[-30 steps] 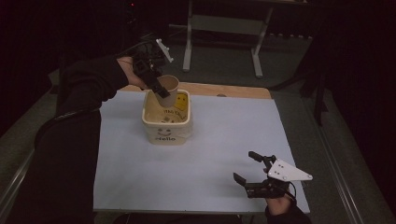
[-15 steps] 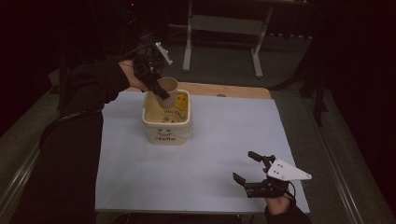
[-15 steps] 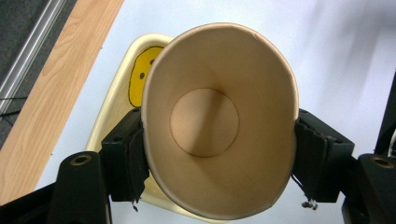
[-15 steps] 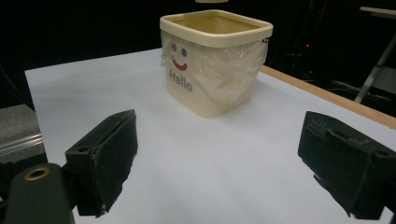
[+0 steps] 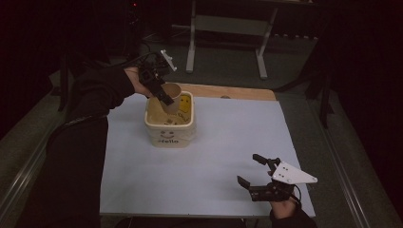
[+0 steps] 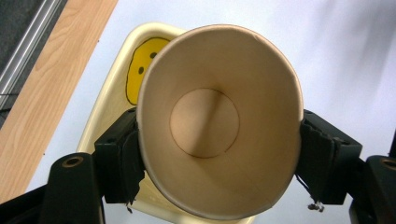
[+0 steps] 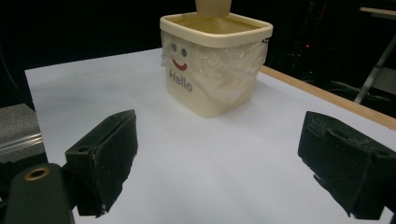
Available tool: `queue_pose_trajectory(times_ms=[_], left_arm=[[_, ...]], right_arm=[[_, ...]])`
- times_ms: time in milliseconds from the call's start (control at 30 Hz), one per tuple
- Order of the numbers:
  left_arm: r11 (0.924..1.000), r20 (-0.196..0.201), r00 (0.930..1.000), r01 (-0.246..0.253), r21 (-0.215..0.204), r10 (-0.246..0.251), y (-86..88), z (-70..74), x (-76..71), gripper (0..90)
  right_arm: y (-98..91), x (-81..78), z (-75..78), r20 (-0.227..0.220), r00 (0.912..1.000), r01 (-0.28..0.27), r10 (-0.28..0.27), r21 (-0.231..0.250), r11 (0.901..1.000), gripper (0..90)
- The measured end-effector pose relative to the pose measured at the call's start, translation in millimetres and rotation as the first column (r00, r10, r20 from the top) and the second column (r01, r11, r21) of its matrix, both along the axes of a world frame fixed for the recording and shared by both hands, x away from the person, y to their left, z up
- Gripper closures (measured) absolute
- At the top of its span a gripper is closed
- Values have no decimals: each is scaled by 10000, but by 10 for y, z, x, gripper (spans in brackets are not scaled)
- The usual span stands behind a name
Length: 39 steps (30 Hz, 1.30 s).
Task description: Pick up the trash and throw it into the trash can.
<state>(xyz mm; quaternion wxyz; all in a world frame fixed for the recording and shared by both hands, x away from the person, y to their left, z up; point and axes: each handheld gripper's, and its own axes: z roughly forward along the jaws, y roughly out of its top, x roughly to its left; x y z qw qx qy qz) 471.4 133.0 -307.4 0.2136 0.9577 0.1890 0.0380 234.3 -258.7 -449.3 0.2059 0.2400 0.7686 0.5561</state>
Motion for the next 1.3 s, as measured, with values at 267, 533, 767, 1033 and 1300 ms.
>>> queue_pose_trajectory(times_ms=[267,533,767,1033,1300], left_arm=[[9986,-294,9985,-460,-243,452,30,-89,41,19],[9956,159,9979,-611,-710,623,60,-68,-14,3],[9919,386,9968,-660,-1087,705,46,3,-110,3],[9903,167,9977,-626,-1238,652,79,75,-247,3],[9899,15,9989,-470,-1335,476,178,98,-422,3]], right_arm=[[-3,0,3,10,10000,-14,14,-23,10000,118],[5,-6,10,26,10000,3,-3,-86,10000,118],[13,-4,12,55,10000,-2,3,-118,9999,118],[17,-8,16,75,10000,21,-20,-135,9999,118],[30,-8,15,73,10000,-7,8,-193,9998,118]])
